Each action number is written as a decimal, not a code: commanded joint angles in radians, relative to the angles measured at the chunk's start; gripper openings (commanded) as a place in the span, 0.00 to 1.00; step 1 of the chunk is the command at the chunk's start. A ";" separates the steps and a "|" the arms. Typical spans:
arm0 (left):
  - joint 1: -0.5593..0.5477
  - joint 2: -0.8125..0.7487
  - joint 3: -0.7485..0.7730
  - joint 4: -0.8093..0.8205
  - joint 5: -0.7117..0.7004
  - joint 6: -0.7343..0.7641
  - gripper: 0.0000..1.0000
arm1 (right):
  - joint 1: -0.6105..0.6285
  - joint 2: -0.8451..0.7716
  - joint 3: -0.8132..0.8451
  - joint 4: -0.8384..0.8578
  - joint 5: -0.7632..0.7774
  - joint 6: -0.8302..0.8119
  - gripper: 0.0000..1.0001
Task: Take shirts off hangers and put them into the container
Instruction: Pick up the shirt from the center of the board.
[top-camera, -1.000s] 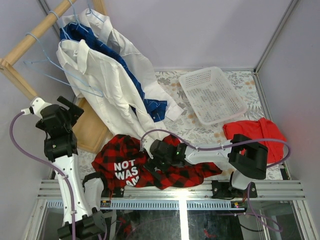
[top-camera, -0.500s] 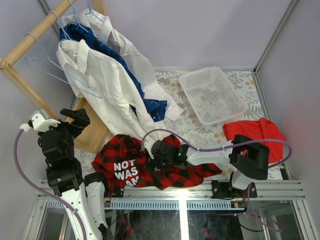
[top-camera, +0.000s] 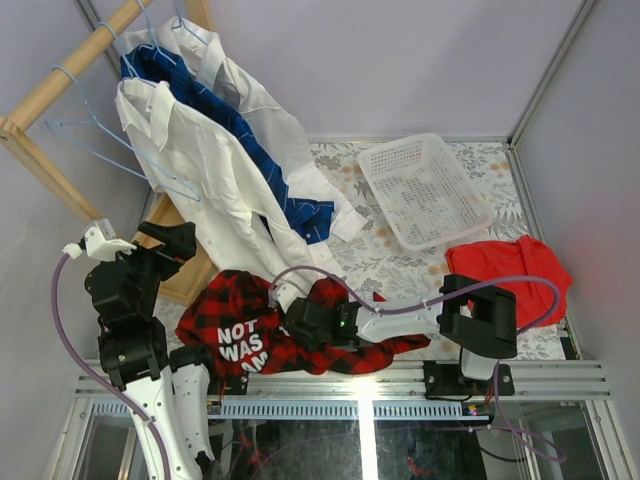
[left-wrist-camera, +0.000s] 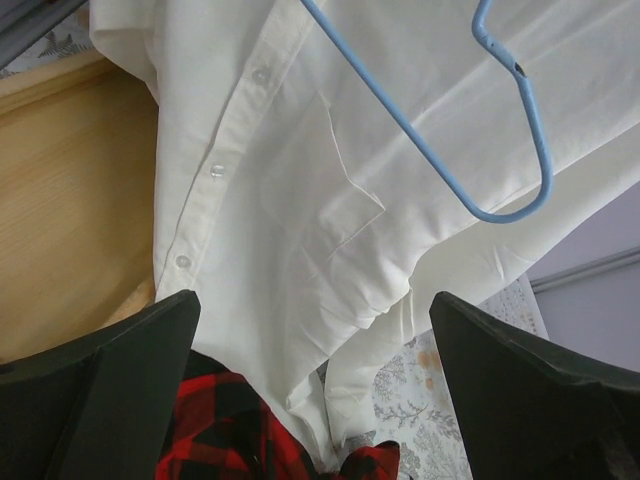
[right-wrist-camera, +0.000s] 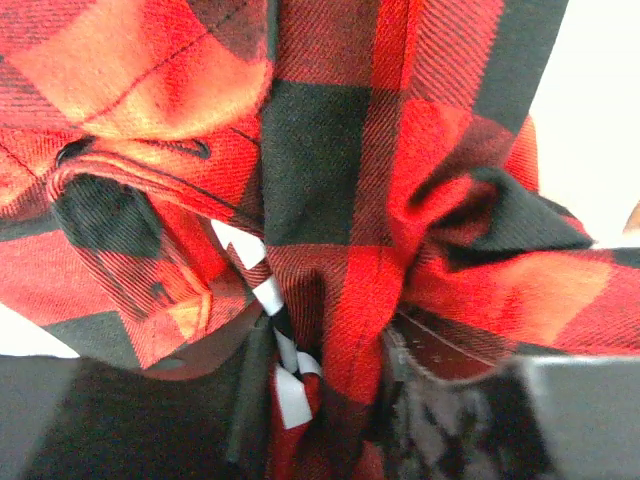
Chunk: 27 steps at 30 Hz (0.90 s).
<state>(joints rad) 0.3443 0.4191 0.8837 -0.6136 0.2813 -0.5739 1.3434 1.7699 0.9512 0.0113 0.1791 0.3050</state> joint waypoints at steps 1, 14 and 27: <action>-0.028 -0.034 -0.011 -0.003 -0.038 0.021 1.00 | 0.104 -0.067 -0.099 -0.070 0.131 0.070 0.30; -0.040 -0.072 -0.067 0.002 -0.116 0.056 1.00 | 0.161 -0.901 -0.281 0.105 0.261 -0.086 0.00; -0.053 -0.093 -0.115 0.025 -0.101 0.066 1.00 | 0.161 -1.283 -0.204 -0.291 0.849 -0.174 0.00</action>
<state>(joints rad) 0.3004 0.3367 0.7864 -0.6243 0.1719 -0.5358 1.5047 0.4511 0.7414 -0.1425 0.7597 0.1101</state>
